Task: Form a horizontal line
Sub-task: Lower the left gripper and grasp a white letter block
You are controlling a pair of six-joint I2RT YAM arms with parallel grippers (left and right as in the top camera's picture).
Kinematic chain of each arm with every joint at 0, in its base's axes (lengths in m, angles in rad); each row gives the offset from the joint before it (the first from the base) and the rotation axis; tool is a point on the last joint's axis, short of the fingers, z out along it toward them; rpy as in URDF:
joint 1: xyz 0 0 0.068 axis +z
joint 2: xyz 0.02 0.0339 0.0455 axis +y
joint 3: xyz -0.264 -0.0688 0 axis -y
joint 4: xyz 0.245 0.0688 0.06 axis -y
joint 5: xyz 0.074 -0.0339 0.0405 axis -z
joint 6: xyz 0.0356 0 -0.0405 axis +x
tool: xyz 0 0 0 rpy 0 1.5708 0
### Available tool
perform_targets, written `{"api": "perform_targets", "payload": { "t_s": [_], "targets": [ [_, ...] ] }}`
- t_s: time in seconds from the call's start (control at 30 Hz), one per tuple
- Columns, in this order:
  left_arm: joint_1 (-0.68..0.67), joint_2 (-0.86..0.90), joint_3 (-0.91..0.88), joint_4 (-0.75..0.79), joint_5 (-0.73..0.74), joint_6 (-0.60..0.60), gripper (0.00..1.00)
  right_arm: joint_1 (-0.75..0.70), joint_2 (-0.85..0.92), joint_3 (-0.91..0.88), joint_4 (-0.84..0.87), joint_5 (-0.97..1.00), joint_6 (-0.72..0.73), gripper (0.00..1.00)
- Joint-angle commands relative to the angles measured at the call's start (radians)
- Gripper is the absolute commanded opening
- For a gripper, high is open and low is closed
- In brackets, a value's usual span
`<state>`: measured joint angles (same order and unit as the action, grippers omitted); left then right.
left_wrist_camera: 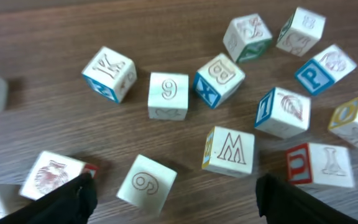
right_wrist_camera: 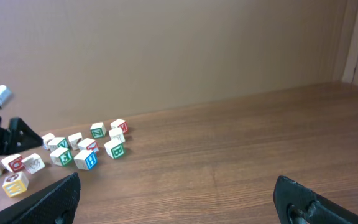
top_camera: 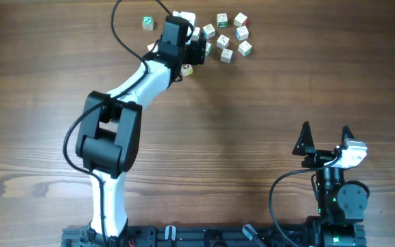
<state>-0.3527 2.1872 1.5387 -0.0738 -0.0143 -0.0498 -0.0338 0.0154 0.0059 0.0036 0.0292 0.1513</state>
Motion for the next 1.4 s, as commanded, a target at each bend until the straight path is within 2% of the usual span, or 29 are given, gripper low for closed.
{"api": "perform_targets", "payload": {
  "t_s": [0.0, 0.4, 1.07, 1.37],
  "targets": [
    [0.003, 0.040, 0.021, 0.012, 0.024, 0.021, 0.85, -0.003, -0.008, -0.001, 0.003, -0.012, -0.018, 1.00],
    [0.055, 0.082, 0.021, 0.065, 0.024, 0.065, 0.79, -0.003, -0.008, -0.001, 0.003, -0.012, -0.018, 1.00],
    [0.053, 0.132, 0.021, 0.147, 0.086, 0.072, 0.79, -0.003, -0.008, -0.001, 0.003, -0.012, -0.018, 1.00],
    [0.029, 0.162, 0.021, 0.164, 0.100, 0.072, 0.68, -0.003, -0.008, -0.001, 0.003, -0.012, -0.018, 1.00]
  ]
}}
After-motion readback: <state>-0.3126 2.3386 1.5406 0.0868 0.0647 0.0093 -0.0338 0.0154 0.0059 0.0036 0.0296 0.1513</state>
